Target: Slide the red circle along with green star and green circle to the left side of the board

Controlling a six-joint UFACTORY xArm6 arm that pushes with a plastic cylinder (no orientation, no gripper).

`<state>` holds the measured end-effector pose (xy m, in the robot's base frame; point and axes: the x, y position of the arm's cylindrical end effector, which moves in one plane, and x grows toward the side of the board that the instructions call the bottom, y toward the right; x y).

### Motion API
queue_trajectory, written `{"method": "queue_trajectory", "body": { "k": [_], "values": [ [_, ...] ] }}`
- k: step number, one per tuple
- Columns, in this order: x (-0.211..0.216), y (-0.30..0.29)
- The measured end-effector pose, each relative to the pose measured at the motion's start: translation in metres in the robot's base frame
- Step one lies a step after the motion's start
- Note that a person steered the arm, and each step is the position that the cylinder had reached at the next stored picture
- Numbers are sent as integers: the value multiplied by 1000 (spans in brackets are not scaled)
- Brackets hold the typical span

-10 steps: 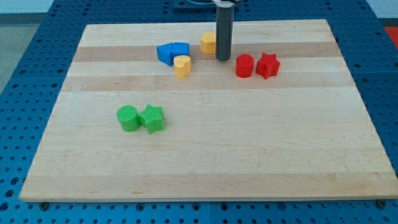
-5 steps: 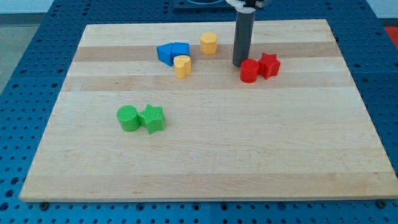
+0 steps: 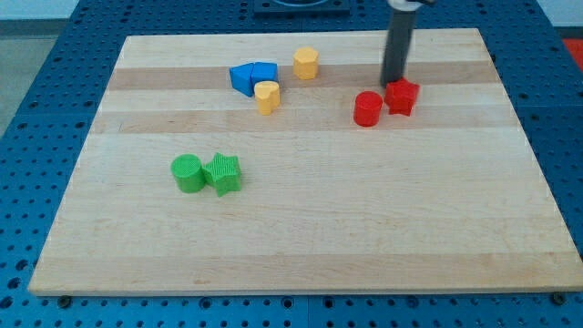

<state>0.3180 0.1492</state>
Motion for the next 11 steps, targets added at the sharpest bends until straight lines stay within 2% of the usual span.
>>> {"method": "queue_trajectory", "body": {
  "k": [1,3,6,9,11],
  "values": [
    [0,44],
    [0,53],
    [16,-3],
    [19,-2],
    [50,-35]
  ]
}}
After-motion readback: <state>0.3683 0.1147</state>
